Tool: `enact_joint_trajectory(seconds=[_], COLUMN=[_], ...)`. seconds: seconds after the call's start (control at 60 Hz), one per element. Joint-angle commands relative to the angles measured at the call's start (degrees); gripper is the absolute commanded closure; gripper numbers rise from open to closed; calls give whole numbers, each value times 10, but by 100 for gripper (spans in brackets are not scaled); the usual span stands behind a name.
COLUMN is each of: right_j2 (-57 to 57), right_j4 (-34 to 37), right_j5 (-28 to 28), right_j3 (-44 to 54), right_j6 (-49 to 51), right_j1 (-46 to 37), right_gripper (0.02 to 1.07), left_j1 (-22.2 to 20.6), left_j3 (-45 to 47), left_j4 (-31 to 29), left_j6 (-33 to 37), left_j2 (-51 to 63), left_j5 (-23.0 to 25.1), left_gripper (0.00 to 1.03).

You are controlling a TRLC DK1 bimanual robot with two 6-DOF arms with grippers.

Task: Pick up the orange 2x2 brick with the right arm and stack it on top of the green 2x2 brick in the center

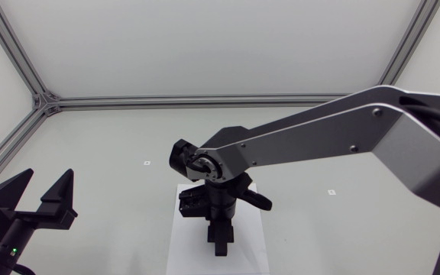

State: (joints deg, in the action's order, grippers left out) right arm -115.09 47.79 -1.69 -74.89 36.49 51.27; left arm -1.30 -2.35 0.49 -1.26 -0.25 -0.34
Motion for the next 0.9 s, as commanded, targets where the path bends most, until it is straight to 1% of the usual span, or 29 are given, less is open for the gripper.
enact_joint_trajectory(seconds=[0.0, 0.067, 0.433, 0.45, 0.483, 0.55, 0.617, 0.717, 0.767, 0.883], right_j2=[10, 16, 29, 28, 27, 26, 26, 25, 24, 24], right_j4=[-2, -2, -10, -10, -10, -10, -10, -10, -12, -13], right_j5=[1, 1, -2, -2, -2, -4, -7, -8, -8, -8], right_j3=[9, 6, 8, 9, 11, 11, 11, 12, 12, 10], right_j6=[4, 2, -2, -2, -2, -2, -2, -2, -3, -3], right_j1=[4, 4, 6, 6, 8, 9, 10, 10, 10, 11], right_gripper=[44, 40, 41, 42, 48, 57, 63, 63, 65, 65], left_j1=[2, 2, 2, 2, 2, 2, 2, 2, 2, 2], left_j3=[23, 23, 23, 23, 23, 23, 23, 23, 23, 23], left_j4=[-8, -8, -8, -8, -8, -8, -8, -8, -8, -8], left_j6=[7, 7, 7, 7, 7, 7, 7, 7, 7, 7], left_j2=[-5, -5, -5, -5, -5, -5, -5, -5, -5, -5], left_j5=[3, 3, 3, 3, 3, 3, 3, 3, 3, 3], left_gripper=[4, 4, 4, 4, 4, 4, 4, 4, 4, 4])
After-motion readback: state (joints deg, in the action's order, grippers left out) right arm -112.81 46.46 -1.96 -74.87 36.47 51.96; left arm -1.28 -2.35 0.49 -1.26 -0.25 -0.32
